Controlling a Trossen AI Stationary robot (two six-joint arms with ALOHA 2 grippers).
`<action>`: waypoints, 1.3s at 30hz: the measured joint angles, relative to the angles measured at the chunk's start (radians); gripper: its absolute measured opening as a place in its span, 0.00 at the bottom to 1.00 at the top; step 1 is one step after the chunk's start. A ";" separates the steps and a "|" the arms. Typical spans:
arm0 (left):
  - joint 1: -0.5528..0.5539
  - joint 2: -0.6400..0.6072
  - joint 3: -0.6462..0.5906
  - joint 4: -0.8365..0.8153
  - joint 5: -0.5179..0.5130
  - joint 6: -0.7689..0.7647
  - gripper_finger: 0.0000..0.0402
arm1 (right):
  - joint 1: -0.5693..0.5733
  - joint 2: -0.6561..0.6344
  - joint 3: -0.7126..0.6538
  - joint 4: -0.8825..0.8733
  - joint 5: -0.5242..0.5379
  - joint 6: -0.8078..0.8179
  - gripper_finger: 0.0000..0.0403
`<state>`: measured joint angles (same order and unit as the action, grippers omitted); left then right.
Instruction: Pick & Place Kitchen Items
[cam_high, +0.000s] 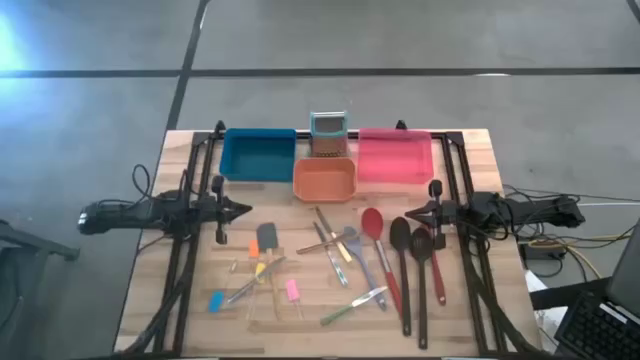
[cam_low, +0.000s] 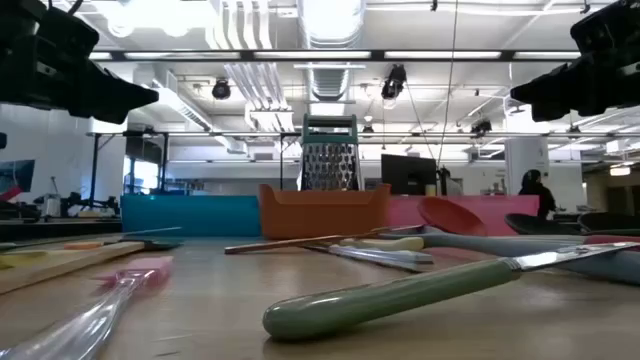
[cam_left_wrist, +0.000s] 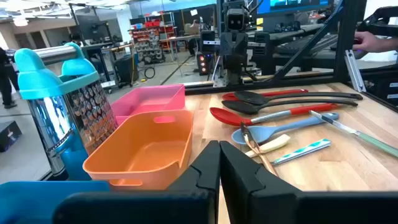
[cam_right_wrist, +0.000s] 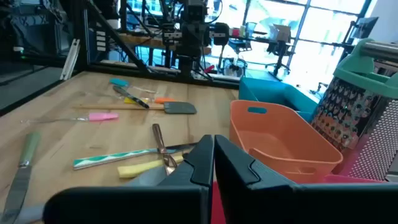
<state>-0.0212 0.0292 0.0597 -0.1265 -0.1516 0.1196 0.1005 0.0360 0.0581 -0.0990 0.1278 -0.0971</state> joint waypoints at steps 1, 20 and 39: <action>0.000 0.000 0.000 0.000 0.000 0.000 0.03 | 0.000 0.000 0.000 0.000 0.000 0.000 0.02; 0.000 0.000 0.000 0.000 0.000 0.000 0.03 | 0.000 0.000 0.000 0.000 0.000 0.000 0.02; 0.000 0.000 0.000 0.000 0.000 0.000 0.03 | -0.003 0.000 0.000 0.448 0.002 -0.098 0.02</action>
<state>-0.0210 0.0292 0.0601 -0.1268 -0.1514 0.1196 0.0978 0.0360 0.0582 0.3490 0.1295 -0.1953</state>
